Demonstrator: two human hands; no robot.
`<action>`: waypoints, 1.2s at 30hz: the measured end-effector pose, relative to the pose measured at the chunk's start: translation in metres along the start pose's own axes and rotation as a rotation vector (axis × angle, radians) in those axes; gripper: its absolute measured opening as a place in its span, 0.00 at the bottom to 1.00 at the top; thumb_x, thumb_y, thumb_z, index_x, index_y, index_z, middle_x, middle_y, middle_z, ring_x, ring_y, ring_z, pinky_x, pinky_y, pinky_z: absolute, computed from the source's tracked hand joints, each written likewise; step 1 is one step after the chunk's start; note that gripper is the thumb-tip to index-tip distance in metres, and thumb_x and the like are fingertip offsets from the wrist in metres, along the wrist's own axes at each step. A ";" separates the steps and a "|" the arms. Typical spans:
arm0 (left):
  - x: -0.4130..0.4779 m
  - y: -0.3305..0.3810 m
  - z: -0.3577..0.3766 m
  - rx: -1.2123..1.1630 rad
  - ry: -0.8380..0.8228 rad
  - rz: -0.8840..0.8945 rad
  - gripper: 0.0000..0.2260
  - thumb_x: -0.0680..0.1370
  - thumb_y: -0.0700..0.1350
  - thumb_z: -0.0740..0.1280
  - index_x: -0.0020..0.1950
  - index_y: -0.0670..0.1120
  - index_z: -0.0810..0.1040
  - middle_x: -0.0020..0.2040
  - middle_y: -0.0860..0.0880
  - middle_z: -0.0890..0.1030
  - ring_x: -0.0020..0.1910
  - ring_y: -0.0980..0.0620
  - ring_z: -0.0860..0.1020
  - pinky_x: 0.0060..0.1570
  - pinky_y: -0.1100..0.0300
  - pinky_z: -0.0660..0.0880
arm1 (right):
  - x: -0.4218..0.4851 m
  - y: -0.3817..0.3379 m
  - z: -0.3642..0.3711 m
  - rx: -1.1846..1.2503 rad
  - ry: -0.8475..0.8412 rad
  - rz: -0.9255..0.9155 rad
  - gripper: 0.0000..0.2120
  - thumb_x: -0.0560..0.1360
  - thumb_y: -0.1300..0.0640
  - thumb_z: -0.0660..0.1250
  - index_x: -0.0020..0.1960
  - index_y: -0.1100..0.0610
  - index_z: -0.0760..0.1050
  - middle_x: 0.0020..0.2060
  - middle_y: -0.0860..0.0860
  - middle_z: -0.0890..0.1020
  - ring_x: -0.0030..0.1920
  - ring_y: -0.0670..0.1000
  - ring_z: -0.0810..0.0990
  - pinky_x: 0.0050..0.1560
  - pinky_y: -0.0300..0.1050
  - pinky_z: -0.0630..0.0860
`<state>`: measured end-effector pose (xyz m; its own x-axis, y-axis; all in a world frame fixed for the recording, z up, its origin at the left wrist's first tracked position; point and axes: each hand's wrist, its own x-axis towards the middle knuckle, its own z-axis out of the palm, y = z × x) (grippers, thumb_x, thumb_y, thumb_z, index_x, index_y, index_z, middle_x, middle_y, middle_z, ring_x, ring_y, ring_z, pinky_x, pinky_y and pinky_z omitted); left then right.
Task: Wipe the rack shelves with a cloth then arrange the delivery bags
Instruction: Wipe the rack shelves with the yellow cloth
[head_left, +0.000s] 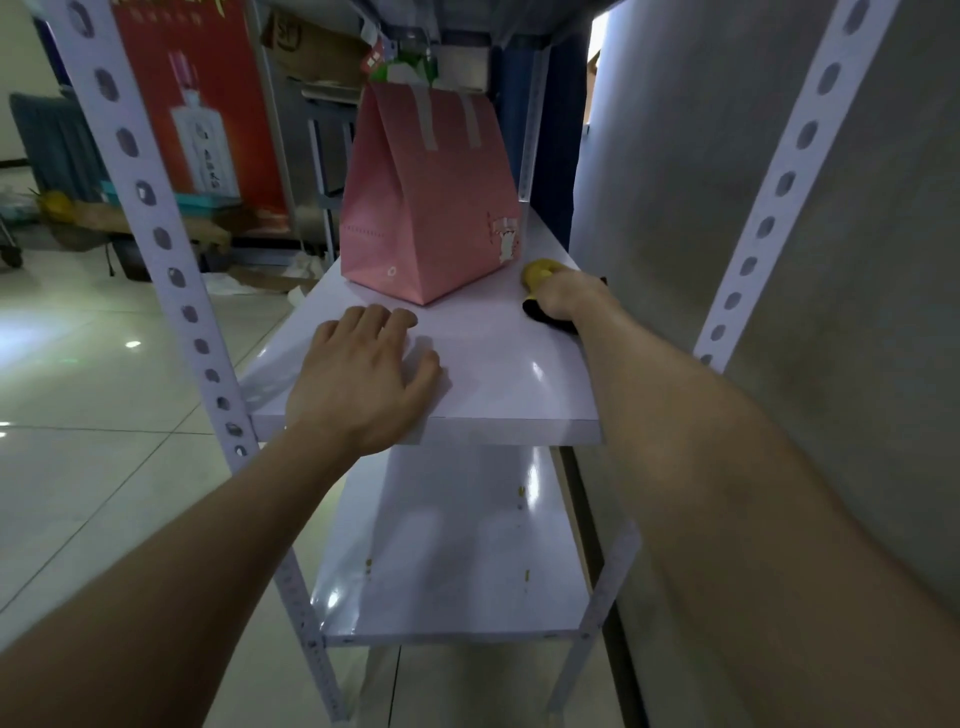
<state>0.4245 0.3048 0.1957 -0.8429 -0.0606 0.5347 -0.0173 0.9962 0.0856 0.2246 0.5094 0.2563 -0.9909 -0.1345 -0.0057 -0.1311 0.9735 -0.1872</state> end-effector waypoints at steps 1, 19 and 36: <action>-0.001 0.000 0.000 -0.004 0.001 -0.004 0.29 0.82 0.63 0.52 0.74 0.47 0.74 0.68 0.45 0.79 0.67 0.44 0.75 0.69 0.44 0.69 | -0.003 0.002 0.002 0.001 0.032 0.006 0.26 0.82 0.45 0.64 0.77 0.54 0.68 0.75 0.59 0.72 0.73 0.66 0.71 0.75 0.62 0.66; -0.032 -0.019 -0.071 -0.149 0.822 -0.007 0.14 0.81 0.46 0.69 0.65 0.46 0.75 0.58 0.45 0.76 0.57 0.45 0.75 0.56 0.51 0.71 | -0.169 -0.007 0.024 0.195 0.067 -0.108 0.27 0.84 0.54 0.57 0.82 0.52 0.61 0.73 0.60 0.72 0.70 0.61 0.72 0.67 0.50 0.68; -0.013 -0.094 -0.078 -0.381 0.413 -0.292 0.24 0.82 0.75 0.47 0.61 0.58 0.66 0.38 0.57 0.78 0.36 0.58 0.79 0.40 0.47 0.82 | -0.192 -0.157 0.056 0.155 0.059 -0.672 0.27 0.80 0.53 0.54 0.79 0.42 0.67 0.70 0.53 0.77 0.63 0.58 0.77 0.60 0.51 0.74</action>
<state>0.4791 0.2075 0.2458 -0.5536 -0.4219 0.7180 0.0412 0.8473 0.5296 0.4374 0.3721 0.2322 -0.6968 -0.6847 0.2135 -0.7157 0.6443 -0.2695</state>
